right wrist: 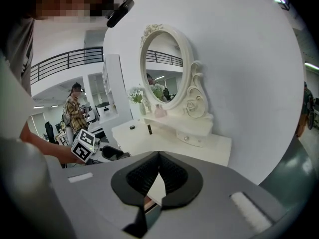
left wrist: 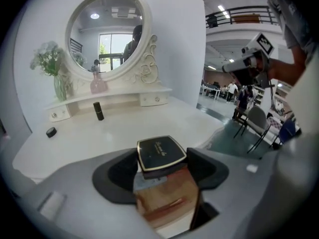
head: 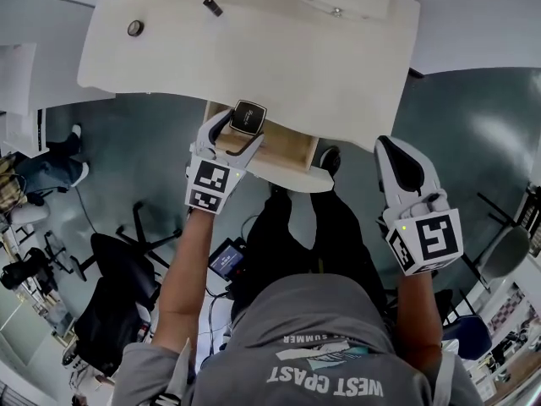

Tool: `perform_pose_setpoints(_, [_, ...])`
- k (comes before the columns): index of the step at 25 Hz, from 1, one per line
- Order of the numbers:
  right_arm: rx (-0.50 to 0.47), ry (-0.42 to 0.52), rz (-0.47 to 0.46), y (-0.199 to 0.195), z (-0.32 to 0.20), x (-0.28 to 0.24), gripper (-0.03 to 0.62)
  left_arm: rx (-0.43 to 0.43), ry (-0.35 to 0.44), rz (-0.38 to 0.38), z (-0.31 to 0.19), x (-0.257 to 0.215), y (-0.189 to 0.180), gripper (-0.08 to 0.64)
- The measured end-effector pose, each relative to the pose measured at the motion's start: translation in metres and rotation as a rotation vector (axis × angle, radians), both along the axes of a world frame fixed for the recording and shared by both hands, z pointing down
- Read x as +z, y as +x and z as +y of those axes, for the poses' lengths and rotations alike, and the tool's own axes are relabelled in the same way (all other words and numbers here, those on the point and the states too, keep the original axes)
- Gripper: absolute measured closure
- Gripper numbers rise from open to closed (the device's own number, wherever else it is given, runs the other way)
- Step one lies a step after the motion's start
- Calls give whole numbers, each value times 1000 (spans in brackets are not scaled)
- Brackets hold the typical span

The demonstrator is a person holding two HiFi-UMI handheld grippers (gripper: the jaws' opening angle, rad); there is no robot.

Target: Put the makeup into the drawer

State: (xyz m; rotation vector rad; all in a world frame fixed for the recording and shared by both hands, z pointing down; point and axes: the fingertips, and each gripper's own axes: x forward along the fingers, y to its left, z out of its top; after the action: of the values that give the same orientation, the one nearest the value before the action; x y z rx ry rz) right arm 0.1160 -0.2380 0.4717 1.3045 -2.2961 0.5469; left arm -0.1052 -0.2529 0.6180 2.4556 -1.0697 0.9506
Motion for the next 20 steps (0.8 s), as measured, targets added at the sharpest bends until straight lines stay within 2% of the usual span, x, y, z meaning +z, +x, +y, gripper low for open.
perform_pose_setpoints(10, [-33, -16, 9, -39, -2, 6, 589, -16, -174, -34, 25, 70, -30, 253])
perform_pose_setpoints(20, [-30, -41, 13, -46, 2, 21, 589, 53, -261, -98, 18, 119, -24, 253])
